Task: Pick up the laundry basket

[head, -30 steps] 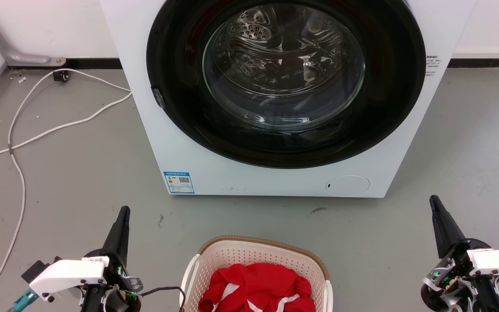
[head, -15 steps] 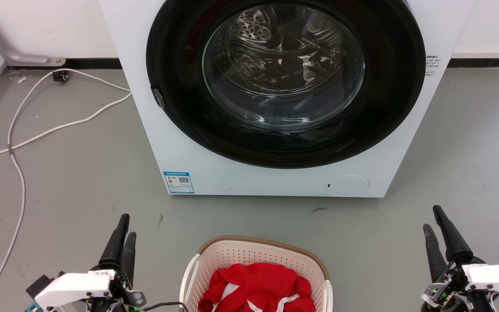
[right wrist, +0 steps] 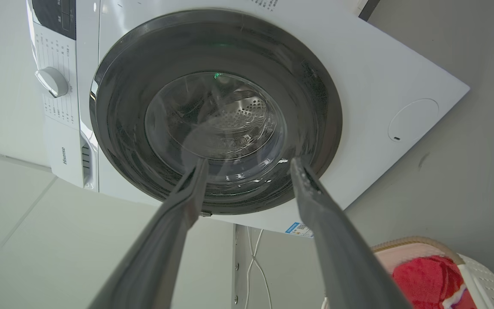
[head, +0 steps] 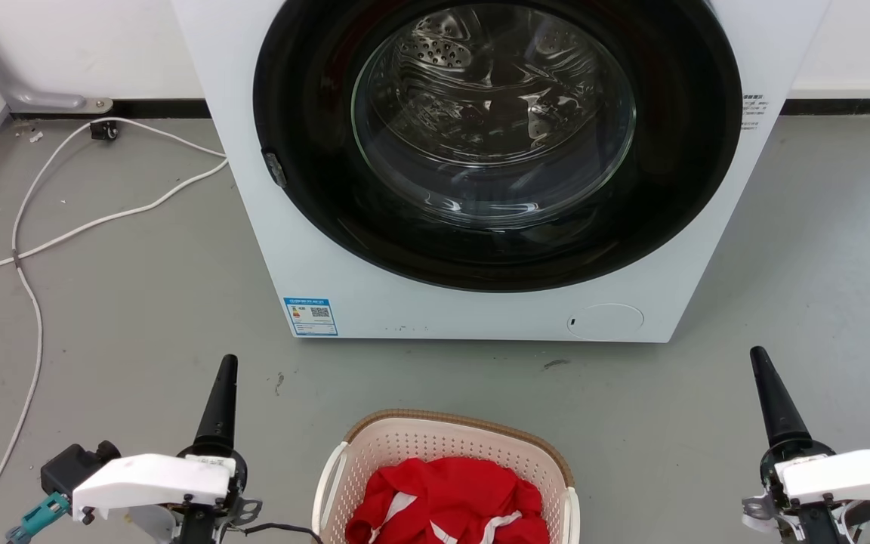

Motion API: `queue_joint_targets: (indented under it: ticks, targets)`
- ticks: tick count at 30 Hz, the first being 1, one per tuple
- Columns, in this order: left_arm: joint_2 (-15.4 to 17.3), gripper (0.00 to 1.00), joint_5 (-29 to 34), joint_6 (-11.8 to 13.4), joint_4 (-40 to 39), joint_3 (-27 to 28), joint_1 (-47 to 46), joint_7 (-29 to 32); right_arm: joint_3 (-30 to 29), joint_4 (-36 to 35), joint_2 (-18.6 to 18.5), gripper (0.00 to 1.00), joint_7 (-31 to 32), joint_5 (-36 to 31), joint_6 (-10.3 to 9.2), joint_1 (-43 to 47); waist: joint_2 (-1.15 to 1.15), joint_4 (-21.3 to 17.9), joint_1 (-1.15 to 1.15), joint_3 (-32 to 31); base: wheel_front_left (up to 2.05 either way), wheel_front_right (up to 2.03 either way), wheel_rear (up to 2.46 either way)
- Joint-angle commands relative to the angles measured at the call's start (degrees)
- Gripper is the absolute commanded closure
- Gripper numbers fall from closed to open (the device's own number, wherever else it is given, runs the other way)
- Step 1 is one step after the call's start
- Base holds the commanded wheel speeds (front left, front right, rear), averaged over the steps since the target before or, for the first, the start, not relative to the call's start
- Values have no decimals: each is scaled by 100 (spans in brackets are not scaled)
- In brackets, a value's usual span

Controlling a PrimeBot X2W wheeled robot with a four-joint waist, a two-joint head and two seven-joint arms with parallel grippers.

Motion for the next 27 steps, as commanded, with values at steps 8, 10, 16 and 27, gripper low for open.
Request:
queue_joint_targets:
  ticks: [8, 10, 16, 27]
  targets:
    - [15, 0, 884, 125, -302, -156, 30, -217, 123, -309, -23, 0, -225, -1196, 1, 54, 0, 4, -1, 1, 0, 0, 0]
    - [15, 0, 1053, 143, -347, -177, 43, -261, 138, -344, -23, 0, -270, -1419, 1, 83, 0, 5, -1, 2, 0, 0, 0]
    - [16, 0, 1521, 155, -469, -226, 95, -389, 180, -461, -24, 0, -397, -1975, 1, 143, 0, 1, -1, 2, 0, 0, 0]
    - [17, 0, 2352, 122, -600, -319, 185, -602, 224, -635, -24, 0, -611, -2792, 1, 281, 0, 4, -1, 7, 0, 0, 0]
